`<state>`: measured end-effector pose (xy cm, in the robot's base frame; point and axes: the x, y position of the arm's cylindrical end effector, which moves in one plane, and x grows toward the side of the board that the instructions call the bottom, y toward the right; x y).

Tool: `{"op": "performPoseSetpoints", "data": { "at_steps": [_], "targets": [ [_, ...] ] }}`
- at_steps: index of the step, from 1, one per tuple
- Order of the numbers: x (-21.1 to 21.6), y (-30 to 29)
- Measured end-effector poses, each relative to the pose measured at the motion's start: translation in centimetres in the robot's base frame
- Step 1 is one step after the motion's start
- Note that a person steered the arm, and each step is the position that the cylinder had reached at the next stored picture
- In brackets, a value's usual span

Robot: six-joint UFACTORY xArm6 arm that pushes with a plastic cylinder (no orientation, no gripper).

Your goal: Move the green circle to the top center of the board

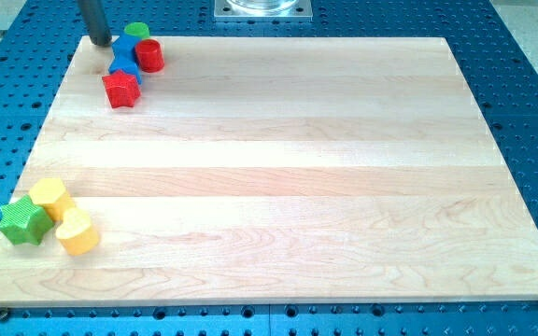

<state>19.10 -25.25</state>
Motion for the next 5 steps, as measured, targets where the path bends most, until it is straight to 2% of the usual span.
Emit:
{"op": "performPoseSetpoints", "data": {
  "at_steps": [2, 4, 5],
  "targets": [
    [1.4, 12.4],
    [1.7, 7.6],
    [1.7, 8.9]
  ]
}}
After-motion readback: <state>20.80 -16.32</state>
